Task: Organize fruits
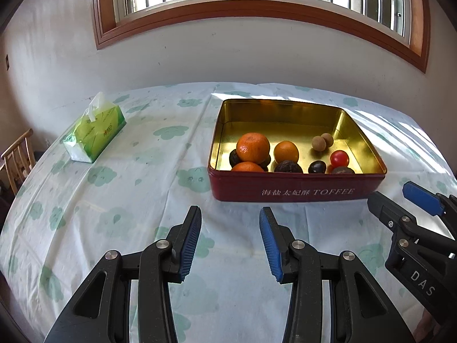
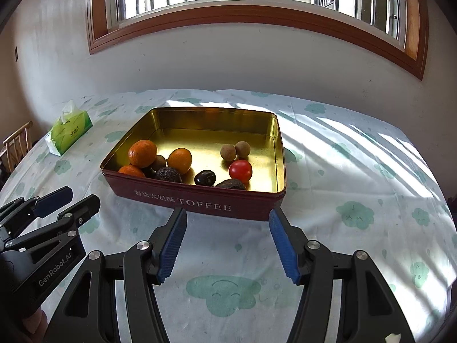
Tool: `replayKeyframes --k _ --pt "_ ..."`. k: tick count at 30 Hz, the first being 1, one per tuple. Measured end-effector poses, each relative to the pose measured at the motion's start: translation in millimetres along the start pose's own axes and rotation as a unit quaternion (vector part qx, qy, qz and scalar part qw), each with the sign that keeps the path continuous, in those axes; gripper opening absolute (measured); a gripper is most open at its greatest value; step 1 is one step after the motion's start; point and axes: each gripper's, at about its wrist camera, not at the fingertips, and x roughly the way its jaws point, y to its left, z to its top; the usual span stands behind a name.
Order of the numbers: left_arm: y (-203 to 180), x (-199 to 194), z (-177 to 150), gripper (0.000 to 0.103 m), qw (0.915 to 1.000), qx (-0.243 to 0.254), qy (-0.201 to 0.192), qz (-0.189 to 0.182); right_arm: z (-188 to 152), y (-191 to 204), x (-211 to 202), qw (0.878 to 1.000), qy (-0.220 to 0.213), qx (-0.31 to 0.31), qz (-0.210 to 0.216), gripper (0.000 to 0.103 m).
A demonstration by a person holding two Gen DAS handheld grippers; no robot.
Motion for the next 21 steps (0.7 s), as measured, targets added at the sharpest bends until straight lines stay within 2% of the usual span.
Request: replayKeyframes --k 13,21 --pt "5 -37 -43 0.044 1.0000 -0.002 0.003 0.009 -29 14 -33 1.000 -0.012 -0.009 0.002 0.058" --pt "5 -44 -50 0.044 0.9999 -0.001 0.002 0.015 -34 14 -40 1.000 -0.015 -0.007 -0.001 0.058"
